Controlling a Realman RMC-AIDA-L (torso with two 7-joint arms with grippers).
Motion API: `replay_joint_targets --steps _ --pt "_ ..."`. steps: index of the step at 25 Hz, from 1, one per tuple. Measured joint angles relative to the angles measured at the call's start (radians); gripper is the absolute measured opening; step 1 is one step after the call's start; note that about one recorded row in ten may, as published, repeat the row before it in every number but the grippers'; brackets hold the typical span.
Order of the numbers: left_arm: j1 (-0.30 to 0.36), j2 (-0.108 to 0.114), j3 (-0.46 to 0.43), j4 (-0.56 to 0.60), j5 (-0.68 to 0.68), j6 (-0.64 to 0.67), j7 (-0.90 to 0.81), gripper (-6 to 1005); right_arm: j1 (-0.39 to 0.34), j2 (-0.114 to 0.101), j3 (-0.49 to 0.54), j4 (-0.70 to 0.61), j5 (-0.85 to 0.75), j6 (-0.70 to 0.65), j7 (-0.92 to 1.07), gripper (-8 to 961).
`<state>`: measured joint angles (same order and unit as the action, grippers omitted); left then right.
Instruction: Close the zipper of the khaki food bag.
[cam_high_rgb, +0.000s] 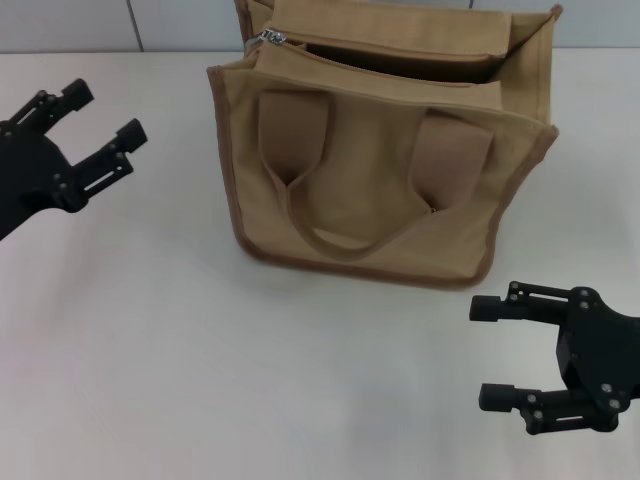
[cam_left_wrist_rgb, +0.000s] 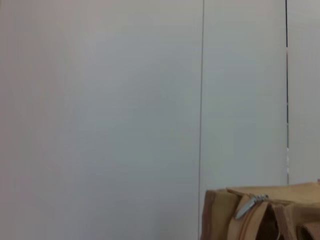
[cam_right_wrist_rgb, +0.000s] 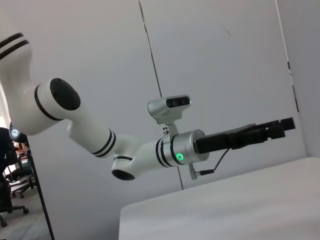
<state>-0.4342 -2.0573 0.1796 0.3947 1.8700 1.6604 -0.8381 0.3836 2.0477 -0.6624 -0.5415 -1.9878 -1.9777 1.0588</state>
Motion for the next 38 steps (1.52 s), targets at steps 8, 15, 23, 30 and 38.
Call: replay_joint_targets --steps 8,15,23,30,38 --pt "-0.088 0.003 0.114 -0.005 0.001 -0.16 -0.023 803 -0.002 0.0 0.01 0.0 0.0 -0.01 0.0 799" --pt "-0.218 -0.009 0.247 -0.006 0.001 -0.287 -0.035 802 -0.01 0.0 0.011 0.0 0.0 -0.012 0.0 797" --pt "-0.258 -0.013 0.295 -0.014 0.0 -0.293 -0.041 800 -0.018 0.0 0.022 0.0 0.0 -0.012 -0.001 795" --pt "-0.206 -0.009 0.325 -0.009 -0.003 -0.207 -0.042 799 -0.023 -0.002 0.026 0.0 0.0 -0.02 -0.004 794" --pt "-0.177 -0.007 0.306 0.012 -0.051 -0.306 0.006 797 -0.022 0.001 0.026 0.0 0.0 -0.02 -0.013 791"
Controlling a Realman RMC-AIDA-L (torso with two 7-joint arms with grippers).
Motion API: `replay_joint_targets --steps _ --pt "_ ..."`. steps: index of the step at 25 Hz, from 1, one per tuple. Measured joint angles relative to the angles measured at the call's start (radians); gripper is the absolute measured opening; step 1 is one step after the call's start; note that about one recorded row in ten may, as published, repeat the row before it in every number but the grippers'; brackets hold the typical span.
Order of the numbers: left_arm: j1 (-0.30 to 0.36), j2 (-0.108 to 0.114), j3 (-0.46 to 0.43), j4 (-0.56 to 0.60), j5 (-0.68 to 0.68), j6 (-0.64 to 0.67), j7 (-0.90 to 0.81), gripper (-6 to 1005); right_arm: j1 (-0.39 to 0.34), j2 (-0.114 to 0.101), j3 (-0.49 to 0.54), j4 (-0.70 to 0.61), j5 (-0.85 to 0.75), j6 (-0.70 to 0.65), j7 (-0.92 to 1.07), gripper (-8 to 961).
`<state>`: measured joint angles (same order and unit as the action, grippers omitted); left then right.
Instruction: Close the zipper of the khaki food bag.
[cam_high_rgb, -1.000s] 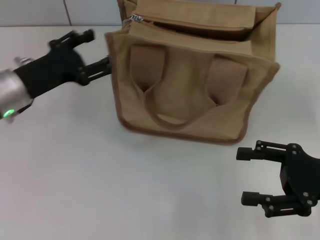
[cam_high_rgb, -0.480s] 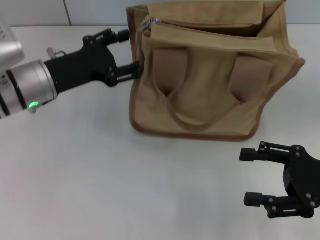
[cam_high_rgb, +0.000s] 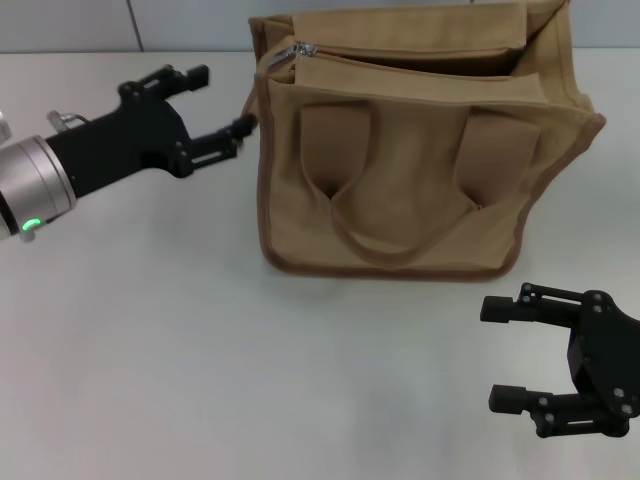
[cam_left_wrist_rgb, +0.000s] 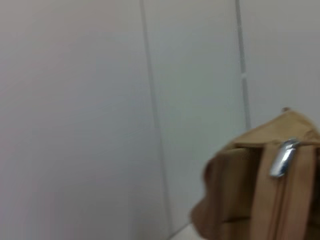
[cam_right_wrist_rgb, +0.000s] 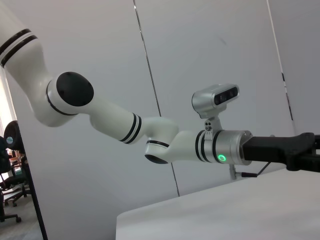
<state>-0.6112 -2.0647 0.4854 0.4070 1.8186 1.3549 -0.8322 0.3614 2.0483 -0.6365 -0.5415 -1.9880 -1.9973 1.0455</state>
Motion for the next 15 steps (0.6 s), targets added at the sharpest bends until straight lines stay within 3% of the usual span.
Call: replay_joint_targets --steps 6,15 --pt "0.002 -0.002 0.005 0.004 -0.027 -0.054 0.032 796 -0.001 0.0 0.0 0.0 0.0 -0.002 0.0 790" --pt "-0.003 -0.006 0.067 -0.003 -0.028 0.053 0.021 794 -0.002 0.001 0.0 0.0 0.0 -0.003 0.004 788"
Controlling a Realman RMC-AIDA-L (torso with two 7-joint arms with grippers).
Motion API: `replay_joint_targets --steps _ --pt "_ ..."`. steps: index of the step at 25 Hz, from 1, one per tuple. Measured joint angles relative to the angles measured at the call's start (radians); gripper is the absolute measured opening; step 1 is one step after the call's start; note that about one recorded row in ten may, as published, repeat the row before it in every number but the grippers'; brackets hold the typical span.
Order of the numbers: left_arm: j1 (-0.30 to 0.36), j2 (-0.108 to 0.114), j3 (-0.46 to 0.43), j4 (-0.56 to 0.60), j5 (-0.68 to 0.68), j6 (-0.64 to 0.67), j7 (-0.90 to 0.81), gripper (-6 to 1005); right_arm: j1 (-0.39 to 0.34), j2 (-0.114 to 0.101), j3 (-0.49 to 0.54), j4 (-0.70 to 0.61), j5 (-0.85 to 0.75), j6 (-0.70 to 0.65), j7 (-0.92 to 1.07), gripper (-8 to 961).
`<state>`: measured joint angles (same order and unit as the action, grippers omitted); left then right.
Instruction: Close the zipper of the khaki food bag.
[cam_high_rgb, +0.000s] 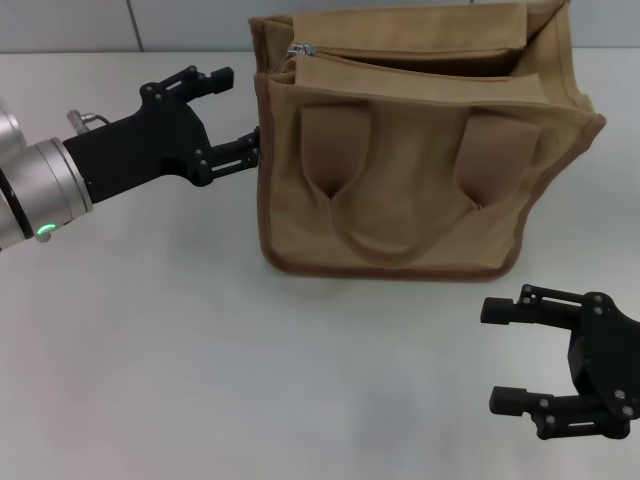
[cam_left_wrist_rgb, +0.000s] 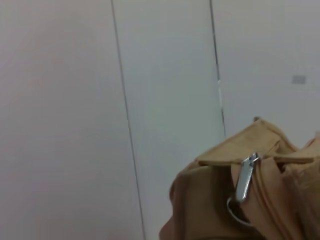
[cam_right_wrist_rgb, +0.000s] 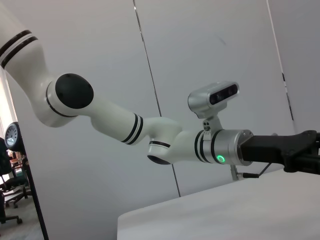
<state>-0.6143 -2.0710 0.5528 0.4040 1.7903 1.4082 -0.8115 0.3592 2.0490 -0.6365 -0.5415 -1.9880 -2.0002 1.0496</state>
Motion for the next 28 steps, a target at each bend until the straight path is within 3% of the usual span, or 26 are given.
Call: replay_joint_targets --steps 10,12,23,28 --pt "-0.022 -0.001 -0.003 -0.005 -0.007 -0.012 0.006 792 0.007 0.0 0.0 0.0 0.0 0.0 0.001 785" --pt "-0.027 -0.001 -0.009 -0.01 -0.017 -0.017 0.006 574 0.007 0.0 0.0 0.0 0.0 0.0 0.001 785" --pt "-0.017 0.0 -0.001 -0.014 -0.073 -0.023 -0.001 336 0.01 0.0 0.0 0.0 0.0 0.002 0.003 782" --pt "-0.008 0.004 0.0 0.002 -0.07 -0.02 -0.055 140 0.011 -0.001 0.0 0.0 0.0 0.002 0.005 781"
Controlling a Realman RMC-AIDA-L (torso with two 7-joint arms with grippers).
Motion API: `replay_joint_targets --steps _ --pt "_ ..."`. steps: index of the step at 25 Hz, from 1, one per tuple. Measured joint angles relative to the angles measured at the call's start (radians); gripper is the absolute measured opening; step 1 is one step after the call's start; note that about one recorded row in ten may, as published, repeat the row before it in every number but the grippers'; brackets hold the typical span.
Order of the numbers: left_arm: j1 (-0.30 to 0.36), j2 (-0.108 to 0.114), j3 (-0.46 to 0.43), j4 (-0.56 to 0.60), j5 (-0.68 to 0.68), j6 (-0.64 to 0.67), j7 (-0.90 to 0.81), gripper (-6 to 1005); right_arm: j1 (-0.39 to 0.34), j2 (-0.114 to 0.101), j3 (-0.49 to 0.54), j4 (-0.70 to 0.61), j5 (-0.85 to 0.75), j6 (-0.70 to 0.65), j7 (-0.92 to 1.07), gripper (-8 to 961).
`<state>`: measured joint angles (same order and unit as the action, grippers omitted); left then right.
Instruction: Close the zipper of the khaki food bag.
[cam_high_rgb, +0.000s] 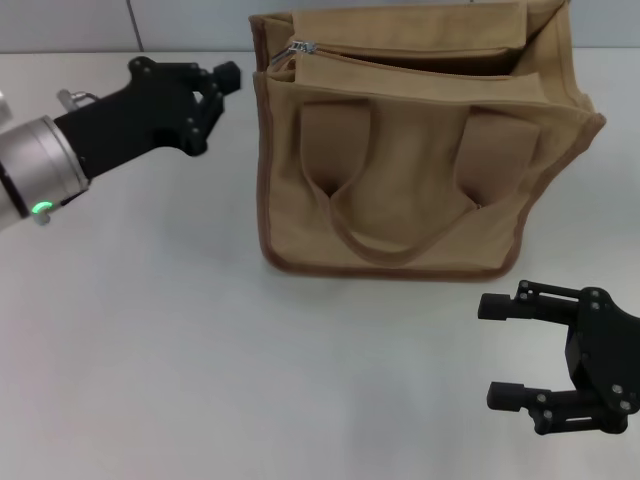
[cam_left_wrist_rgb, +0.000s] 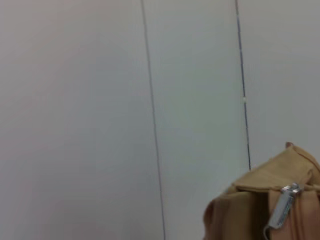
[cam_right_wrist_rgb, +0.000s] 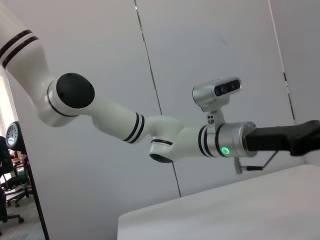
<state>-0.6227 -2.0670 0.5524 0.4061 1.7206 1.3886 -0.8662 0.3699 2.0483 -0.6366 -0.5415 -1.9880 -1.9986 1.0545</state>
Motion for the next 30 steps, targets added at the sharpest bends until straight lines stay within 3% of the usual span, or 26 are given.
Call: replay_joint_targets --steps 1,7,12,18,26,30 --pt "0.01 0.009 0.001 0.034 0.008 0.008 -0.08 101 0.0 0.0 0.002 0.0 0.0 0.0 0.001 780" --pt "0.021 0.046 0.035 0.087 0.057 0.069 -0.184 -1 0.0 -0.002 0.009 0.0 0.0 0.0 0.002 779" --pt "0.022 0.043 0.05 0.136 0.102 0.087 -0.234 3 0.0 -0.002 0.009 0.0 0.0 0.0 0.002 777" --pt "0.003 0.029 0.055 0.139 0.122 0.07 -0.233 164 0.0 -0.002 0.009 0.0 0.0 0.0 0.002 776" --pt "-0.022 0.005 0.135 0.15 0.126 0.033 -0.221 423 -0.002 -0.002 0.012 0.0 0.0 0.0 0.002 774" --pt "-0.042 -0.005 0.136 0.135 0.115 -0.085 -0.199 578 -0.001 -0.001 0.012 0.0 0.0 0.0 0.002 773"
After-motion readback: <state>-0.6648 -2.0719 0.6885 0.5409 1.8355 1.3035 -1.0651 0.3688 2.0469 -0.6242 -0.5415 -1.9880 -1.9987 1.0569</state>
